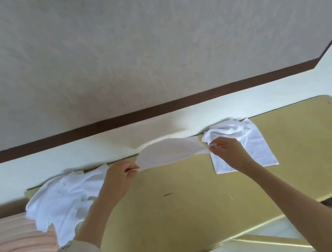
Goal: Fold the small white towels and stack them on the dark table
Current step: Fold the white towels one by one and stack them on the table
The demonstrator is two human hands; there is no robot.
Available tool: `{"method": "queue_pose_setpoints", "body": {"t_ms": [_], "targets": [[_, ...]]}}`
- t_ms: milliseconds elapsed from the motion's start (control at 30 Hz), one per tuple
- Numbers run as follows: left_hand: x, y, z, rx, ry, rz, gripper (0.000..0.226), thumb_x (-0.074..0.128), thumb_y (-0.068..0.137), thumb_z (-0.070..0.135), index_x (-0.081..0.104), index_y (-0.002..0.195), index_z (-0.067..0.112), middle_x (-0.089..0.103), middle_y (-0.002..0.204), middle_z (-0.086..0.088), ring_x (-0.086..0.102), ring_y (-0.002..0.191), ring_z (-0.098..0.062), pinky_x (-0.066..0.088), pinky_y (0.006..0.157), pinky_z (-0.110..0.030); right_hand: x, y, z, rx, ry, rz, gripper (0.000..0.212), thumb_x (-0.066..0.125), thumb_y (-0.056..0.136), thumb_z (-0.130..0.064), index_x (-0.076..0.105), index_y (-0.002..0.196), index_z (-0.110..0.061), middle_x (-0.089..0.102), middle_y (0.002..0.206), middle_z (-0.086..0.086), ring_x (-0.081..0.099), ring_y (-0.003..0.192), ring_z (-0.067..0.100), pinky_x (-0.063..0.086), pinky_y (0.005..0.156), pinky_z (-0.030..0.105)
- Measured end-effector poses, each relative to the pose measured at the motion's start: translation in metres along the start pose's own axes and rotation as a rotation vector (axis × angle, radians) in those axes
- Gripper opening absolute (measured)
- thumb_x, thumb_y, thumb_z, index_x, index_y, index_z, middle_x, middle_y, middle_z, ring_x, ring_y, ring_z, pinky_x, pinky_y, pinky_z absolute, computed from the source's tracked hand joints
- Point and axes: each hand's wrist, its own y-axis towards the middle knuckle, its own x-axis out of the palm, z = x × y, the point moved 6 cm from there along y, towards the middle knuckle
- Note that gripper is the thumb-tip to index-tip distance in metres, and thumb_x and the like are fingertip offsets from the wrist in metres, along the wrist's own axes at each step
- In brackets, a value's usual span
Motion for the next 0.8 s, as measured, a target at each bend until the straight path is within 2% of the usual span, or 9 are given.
{"method": "queue_pose_setpoints", "body": {"t_ms": [133, 233, 300, 367, 467, 533, 600, 700, 800], "targets": [[0.063, -0.038, -0.047, -0.175, 0.006, -0.261, 0.014, 0.061, 0.087, 0.011, 0.069, 0.098, 0.008, 0.063, 0.094, -0.002, 0.052, 0.084, -0.010, 0.034, 0.075, -0.017, 0.044, -0.025, 0.074, 0.160, -0.108, -0.152, 0.017, 0.058, 0.089, -0.018, 0.070, 0.097, -0.008, 0.070, 0.097, 0.006, 0.062, 0.090, 0.018, 0.039, 0.074, 0.021], [0.092, -0.059, -0.070, -0.280, -0.041, -0.342, 0.006, 0.063, 0.085, 0.014, 0.064, 0.082, 0.018, 0.060, 0.080, 0.006, 0.056, 0.079, -0.012, 0.038, 0.064, -0.014, 0.068, -0.038, 0.107, 0.237, -0.138, -0.224, 0.022, 0.058, 0.090, -0.022, 0.070, 0.102, -0.007, 0.070, 0.108, 0.009, 0.063, 0.103, 0.021, 0.043, 0.084, 0.024], [0.102, -0.062, -0.081, -0.327, -0.067, -0.344, 0.008, 0.064, 0.085, 0.015, 0.061, 0.078, 0.018, 0.058, 0.074, 0.007, 0.052, 0.073, -0.009, 0.034, 0.059, -0.008, 0.077, -0.038, 0.120, 0.259, -0.133, -0.231, 0.023, 0.058, 0.091, -0.021, 0.070, 0.103, -0.006, 0.070, 0.108, 0.010, 0.063, 0.103, 0.023, 0.043, 0.086, 0.026], [0.109, -0.057, -0.090, -0.362, -0.078, -0.345, 0.003, 0.064, 0.086, 0.017, 0.063, 0.084, 0.014, 0.059, 0.078, 0.005, 0.050, 0.072, -0.008, 0.032, 0.058, -0.011, 0.082, -0.031, 0.128, 0.273, -0.108, -0.209, 0.022, 0.058, 0.091, -0.020, 0.070, 0.101, -0.004, 0.070, 0.106, 0.012, 0.064, 0.101, 0.024, 0.045, 0.087, 0.029], [0.116, -0.035, -0.102, -0.382, -0.102, -0.313, 0.014, 0.062, 0.087, 0.016, 0.067, 0.097, 0.007, 0.063, 0.088, 0.000, 0.054, 0.079, -0.012, 0.036, 0.065, -0.018, 0.085, -0.010, 0.136, 0.297, -0.056, -0.148, 0.019, 0.059, 0.090, -0.015, 0.070, 0.099, -0.003, 0.071, 0.101, 0.011, 0.063, 0.089, 0.021, 0.048, 0.086, 0.033], [0.118, -0.013, -0.107, -0.393, -0.157, -0.269, 0.015, 0.061, 0.087, 0.014, 0.068, 0.099, 0.008, 0.067, 0.093, -0.004, 0.058, 0.085, -0.017, 0.039, 0.073, -0.023, 0.088, 0.007, 0.140, 0.304, -0.007, -0.107, 0.017, 0.060, 0.088, -0.014, 0.071, 0.099, -0.005, 0.070, 0.092, 0.005, 0.062, 0.084, 0.018, 0.051, 0.089, 0.040], [0.121, 0.008, -0.112, -0.402, -0.216, -0.219, 0.013, 0.062, 0.086, 0.015, 0.068, 0.097, 0.010, 0.067, 0.091, -0.002, 0.060, 0.086, -0.019, 0.042, 0.074, -0.024, 0.092, 0.024, 0.144, 0.307, 0.030, -0.073, 0.015, 0.061, 0.088, -0.014, 0.071, 0.097, -0.008, 0.067, 0.082, -0.001, 0.061, 0.079, 0.016, 0.052, 0.087, 0.045], [0.131, 0.033, -0.121, -0.429, -0.255, -0.177, 0.008, 0.065, 0.085, 0.018, 0.066, 0.092, 0.015, 0.063, 0.083, 0.006, 0.057, 0.083, -0.014, 0.043, 0.072, -0.020, 0.101, 0.045, 0.150, 0.317, 0.055, -0.049, 0.017, 0.060, 0.088, -0.014, 0.070, 0.100, -0.006, 0.067, 0.086, 0.003, 0.061, 0.080, 0.017, 0.053, 0.086, 0.041], [0.144, 0.046, -0.133, -0.465, -0.244, -0.180, 0.013, 0.065, 0.084, 0.022, 0.066, 0.095, 0.014, 0.065, 0.091, 0.000, 0.058, 0.088, -0.016, 0.041, 0.080, -0.026, 0.110, 0.056, 0.159, 0.336, 0.044, -0.042, 0.018, 0.059, 0.089, -0.012, 0.069, 0.101, -0.004, 0.066, 0.087, 0.006, 0.059, 0.079, 0.017, 0.051, 0.084, 0.038]]}}
